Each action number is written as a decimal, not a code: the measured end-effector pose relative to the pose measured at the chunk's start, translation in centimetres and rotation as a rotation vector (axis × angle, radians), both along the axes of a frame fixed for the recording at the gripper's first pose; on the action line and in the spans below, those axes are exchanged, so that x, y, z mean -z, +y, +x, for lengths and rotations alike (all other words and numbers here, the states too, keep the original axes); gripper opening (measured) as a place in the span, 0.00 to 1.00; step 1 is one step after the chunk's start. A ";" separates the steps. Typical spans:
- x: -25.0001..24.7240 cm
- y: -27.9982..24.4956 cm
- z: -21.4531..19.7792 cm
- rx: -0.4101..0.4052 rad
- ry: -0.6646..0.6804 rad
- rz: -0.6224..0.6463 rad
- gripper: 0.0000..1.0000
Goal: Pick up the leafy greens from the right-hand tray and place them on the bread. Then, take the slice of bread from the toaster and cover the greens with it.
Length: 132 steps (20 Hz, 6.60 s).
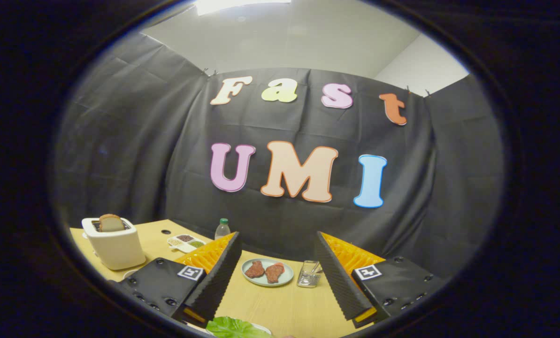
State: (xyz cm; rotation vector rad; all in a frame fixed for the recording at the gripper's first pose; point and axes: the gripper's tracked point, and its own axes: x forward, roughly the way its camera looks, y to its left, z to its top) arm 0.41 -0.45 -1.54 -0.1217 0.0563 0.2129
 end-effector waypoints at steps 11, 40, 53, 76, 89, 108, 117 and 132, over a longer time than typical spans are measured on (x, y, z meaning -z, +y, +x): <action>5.9 0.7 0.2 -0.243 0.168 -0.153 1.00; 27.9 3.0 -7.4 -0.689 0.663 -0.413 1.00; 33.5 2.8 -9.8 -0.737 0.853 -0.414 1.00; 34.3 3.0 -11.6 -0.710 0.974 -0.383 0.06; 27.7 5.2 -11.2 -0.666 0.852 -0.372 0.06; 24.4 18.6 -10.7 -0.797 0.745 -0.406 0.05; 25.5 24.4 -12.4 -0.900 0.771 -0.400 0.05; 28.8 27.4 -12.6 -0.938 0.853 -0.451 0.29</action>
